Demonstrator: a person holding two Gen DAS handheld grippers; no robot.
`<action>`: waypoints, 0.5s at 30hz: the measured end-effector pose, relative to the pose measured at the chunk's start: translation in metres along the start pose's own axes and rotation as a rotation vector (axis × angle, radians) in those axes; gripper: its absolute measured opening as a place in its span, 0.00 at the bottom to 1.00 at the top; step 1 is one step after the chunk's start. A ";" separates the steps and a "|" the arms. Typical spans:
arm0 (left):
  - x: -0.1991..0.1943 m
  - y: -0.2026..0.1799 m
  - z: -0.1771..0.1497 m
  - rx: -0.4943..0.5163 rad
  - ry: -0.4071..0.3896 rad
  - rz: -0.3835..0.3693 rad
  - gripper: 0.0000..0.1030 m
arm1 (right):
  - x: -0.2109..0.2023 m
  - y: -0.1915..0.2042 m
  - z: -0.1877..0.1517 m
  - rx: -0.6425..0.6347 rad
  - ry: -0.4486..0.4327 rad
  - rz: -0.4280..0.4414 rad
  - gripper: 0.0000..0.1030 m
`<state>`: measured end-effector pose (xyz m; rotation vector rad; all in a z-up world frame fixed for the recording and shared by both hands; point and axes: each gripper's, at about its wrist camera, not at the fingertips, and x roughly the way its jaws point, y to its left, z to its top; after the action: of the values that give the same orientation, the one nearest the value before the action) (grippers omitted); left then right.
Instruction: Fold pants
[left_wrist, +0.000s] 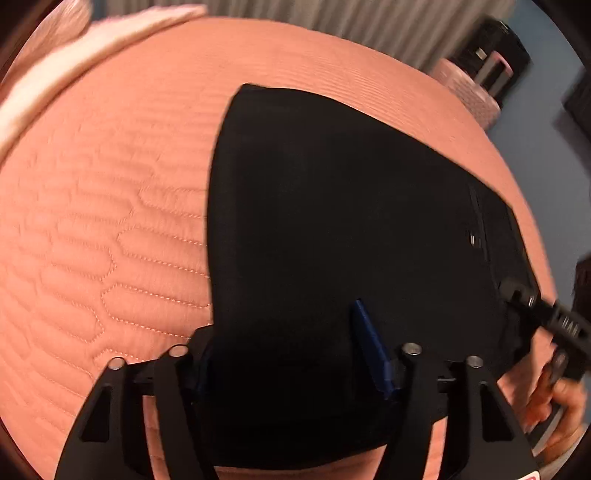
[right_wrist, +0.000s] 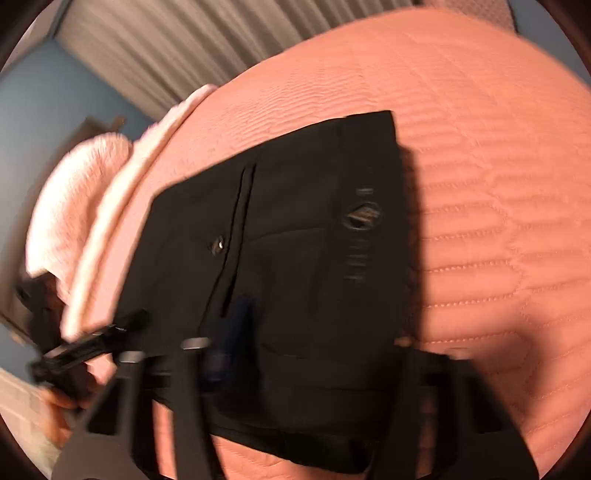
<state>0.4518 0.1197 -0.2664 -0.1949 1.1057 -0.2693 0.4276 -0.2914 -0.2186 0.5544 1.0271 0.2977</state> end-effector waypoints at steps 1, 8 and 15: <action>-0.006 0.006 0.005 -0.042 0.003 -0.010 0.15 | -0.005 0.007 0.003 -0.019 0.006 -0.011 0.27; -0.097 -0.001 -0.018 -0.030 -0.012 -0.082 0.11 | -0.087 0.069 -0.016 -0.128 0.006 0.012 0.21; -0.125 0.009 -0.184 -0.060 0.145 -0.030 0.25 | -0.123 0.024 -0.187 -0.120 0.185 -0.128 0.34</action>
<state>0.2348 0.1635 -0.2425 -0.2487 1.2564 -0.2801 0.2051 -0.2762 -0.1905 0.3551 1.2100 0.2994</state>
